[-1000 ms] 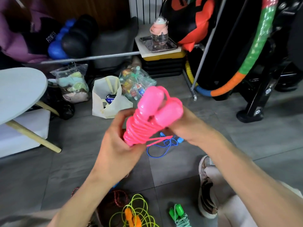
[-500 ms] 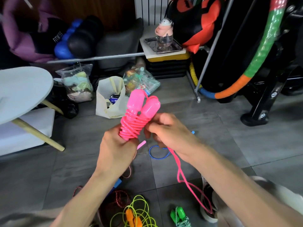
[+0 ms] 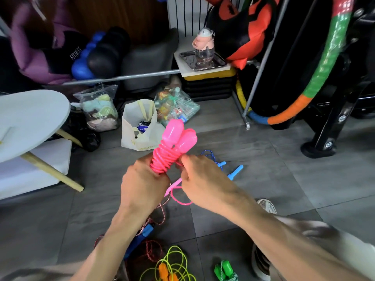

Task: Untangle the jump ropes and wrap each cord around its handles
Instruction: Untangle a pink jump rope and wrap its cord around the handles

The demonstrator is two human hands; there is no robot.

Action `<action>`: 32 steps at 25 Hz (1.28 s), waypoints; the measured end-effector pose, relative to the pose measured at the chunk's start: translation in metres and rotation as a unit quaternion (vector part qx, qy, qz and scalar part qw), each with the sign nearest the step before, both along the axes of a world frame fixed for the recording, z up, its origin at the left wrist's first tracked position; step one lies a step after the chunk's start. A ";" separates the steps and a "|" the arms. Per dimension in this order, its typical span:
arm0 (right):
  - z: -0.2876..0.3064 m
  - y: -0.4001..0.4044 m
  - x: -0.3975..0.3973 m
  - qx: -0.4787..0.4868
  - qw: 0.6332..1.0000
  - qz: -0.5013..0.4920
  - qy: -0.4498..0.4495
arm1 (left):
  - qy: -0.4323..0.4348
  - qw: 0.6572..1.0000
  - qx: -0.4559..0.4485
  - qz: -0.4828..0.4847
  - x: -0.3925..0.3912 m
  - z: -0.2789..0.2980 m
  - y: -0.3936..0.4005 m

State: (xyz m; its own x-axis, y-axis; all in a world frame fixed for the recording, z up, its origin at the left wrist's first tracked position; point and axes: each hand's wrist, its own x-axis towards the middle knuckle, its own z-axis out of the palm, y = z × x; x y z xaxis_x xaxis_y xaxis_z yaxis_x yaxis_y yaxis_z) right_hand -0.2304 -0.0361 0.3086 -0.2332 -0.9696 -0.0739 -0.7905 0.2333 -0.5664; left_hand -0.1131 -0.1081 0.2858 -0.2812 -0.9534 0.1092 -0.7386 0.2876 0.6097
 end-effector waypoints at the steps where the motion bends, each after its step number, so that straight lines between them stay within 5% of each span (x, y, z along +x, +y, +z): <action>1: 0.000 0.001 0.001 0.008 1.000 0.002 0.025 | -0.037 0.999 -0.027 -0.011 0.000 0.002 0.000; 9: 0.007 0.013 -0.014 0.066 0.958 0.166 0.224 | -0.301 0.938 -0.055 -0.162 -0.005 -0.011 0.011; 12: 0.024 0.015 -0.035 0.057 0.963 0.167 0.202 | -0.299 0.923 -0.034 -0.240 -0.005 -0.004 0.024; 17: 0.040 0.018 -0.054 0.111 0.968 0.227 0.003 | -0.336 0.876 -0.110 -0.328 0.004 0.013 0.022; 19: 0.041 0.016 -0.056 0.092 0.966 0.239 0.015 | -0.340 0.856 -0.115 -0.373 0.003 0.016 0.022; 23: 0.047 0.011 -0.064 0.062 0.972 0.223 -0.049 | -0.275 0.846 -0.147 -0.432 0.005 0.021 0.022; 27: 0.039 0.008 -0.064 0.117 0.920 0.294 -0.230 | -0.130 0.828 -0.193 -0.510 0.013 0.022 0.027; 32: 0.026 -0.001 -0.047 -0.014 0.839 0.168 -0.517 | 0.093 0.914 -0.143 -0.367 0.012 0.028 0.027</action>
